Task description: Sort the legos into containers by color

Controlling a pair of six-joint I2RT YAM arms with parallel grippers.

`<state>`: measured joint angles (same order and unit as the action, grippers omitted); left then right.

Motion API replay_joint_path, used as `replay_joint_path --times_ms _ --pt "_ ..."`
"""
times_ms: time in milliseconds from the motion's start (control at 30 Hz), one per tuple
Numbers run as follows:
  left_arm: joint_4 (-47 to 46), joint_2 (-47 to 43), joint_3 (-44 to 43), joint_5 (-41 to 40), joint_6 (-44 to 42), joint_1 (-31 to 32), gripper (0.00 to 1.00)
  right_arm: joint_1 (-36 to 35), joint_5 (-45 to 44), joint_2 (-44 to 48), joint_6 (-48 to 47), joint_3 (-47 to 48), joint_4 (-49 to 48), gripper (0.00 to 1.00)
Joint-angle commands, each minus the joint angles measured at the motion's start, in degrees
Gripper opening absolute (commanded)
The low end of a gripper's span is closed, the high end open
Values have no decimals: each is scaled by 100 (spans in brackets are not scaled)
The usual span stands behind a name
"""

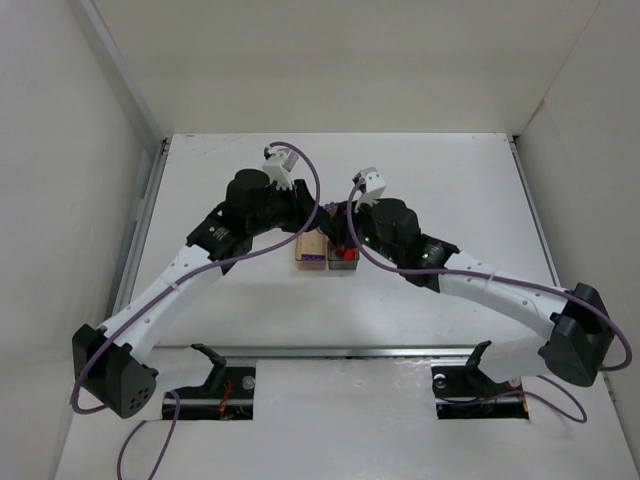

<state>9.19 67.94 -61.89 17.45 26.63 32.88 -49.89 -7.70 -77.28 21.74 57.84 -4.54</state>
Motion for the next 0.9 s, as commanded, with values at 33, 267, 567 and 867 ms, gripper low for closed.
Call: replay_joint_path --times_ms 33,267,567,867 --pt "39 -123 -157 487 123 69 0 -21 -152 274 120 8 -1085 10" --pt "-180 -1 -157 330 255 -203 0 -21 119 327 243 -352 -1085 0" --pt "285 1186 -1291 -648 -764 -1109 0 -21 156 801 726 -1407 -645 0" --pt "-153 1564 17 -549 -843 -898 0 -21 -222 978 727 -1284 -267 0"
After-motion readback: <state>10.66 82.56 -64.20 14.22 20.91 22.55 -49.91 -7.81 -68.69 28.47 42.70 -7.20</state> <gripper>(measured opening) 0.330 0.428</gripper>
